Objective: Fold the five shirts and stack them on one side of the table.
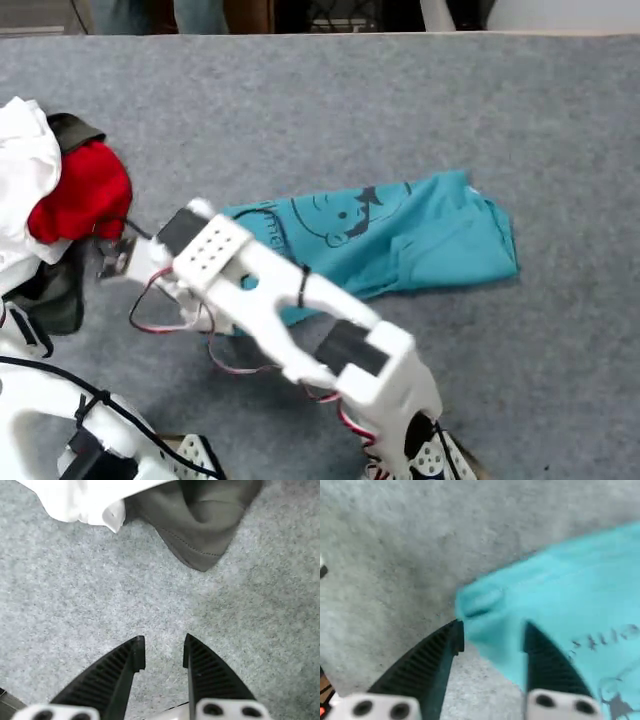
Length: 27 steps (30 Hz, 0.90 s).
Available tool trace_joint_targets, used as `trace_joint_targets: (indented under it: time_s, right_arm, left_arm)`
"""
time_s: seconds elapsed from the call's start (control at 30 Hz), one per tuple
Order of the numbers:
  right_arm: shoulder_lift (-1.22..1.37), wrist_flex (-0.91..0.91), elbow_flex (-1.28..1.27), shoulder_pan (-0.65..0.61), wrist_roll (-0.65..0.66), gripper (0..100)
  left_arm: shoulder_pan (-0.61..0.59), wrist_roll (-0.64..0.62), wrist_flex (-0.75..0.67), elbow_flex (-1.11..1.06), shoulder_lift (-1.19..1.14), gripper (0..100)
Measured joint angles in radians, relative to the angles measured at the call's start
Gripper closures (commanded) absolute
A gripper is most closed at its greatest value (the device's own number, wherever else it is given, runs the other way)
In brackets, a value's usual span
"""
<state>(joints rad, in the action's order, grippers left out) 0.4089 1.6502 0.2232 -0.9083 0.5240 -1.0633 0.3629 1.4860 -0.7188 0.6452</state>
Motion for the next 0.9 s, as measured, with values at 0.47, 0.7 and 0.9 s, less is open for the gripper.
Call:
trace_joint_targets:
  time_s: [0.47,0.7,0.9]
  right_arm:
    - [-0.361,0.101,-0.003,0.692,0.041,79.0]
    - [-0.358,0.037,-0.005,1.076,0.041,79.2]
    - [-0.267,-0.04,-0.005,1.188,0.04,79.3]
  left_arm:
    - [0.689,-0.278,0.044,0.083,-0.021,74]
    - [0.984,-0.414,-0.15,0.117,-0.324,73]
    - [1.076,-0.559,-0.18,0.322,-0.671,73]
